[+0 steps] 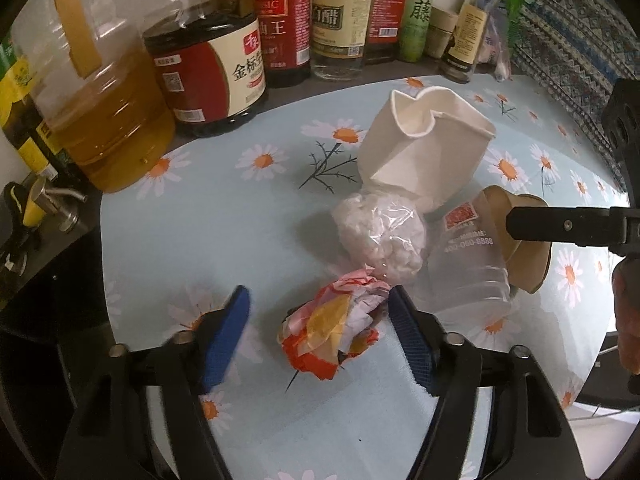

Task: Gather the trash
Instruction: 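Grasp the red-orange wrapper with the left tool while the right tool grasps the brown paper cone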

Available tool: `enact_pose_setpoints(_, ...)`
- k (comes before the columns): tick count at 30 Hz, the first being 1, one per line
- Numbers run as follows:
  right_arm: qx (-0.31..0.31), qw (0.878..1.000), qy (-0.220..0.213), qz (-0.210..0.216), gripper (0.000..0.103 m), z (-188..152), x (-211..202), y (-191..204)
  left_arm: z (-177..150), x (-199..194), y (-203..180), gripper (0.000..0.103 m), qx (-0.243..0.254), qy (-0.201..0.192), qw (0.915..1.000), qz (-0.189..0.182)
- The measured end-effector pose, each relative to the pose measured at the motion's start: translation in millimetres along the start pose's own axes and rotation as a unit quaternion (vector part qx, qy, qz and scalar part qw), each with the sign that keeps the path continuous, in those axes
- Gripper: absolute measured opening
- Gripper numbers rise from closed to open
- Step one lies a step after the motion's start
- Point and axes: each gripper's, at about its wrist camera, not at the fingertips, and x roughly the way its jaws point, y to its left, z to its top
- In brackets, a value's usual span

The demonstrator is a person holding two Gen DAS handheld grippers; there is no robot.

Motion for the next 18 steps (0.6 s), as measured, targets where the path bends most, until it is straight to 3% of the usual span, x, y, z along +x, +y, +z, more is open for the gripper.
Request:
enact_pose_setpoints(4, -0.009, 1.0, -0.008, 0.002, 0.074, -2, -4, 2, -2, 2, -5, 0.046, 0.008, 0.006, 1.0, -0.001)
enact_pose_setpoints(5, -0.01, 1.0, -0.009, 0.003, 0.074, -3, -6, 2, -2, 2, -7, 0.039, 0.011, 0.005, 0.9999, -0.002)
enact_pose_setpoints(15, -0.013, 1.0, -0.015, -0.002, 0.073, -12, -18, -5, -6, -8, -7, 0.026, 0.005, -0.011, 0.9999, 0.004)
enact_pose_setpoints(18, -0.012, 1.0, -0.017, -0.002, 0.073, -16, -23, -8, -8, -12, -7, 0.026, 0.001, -0.016, 0.9999, 0.005)
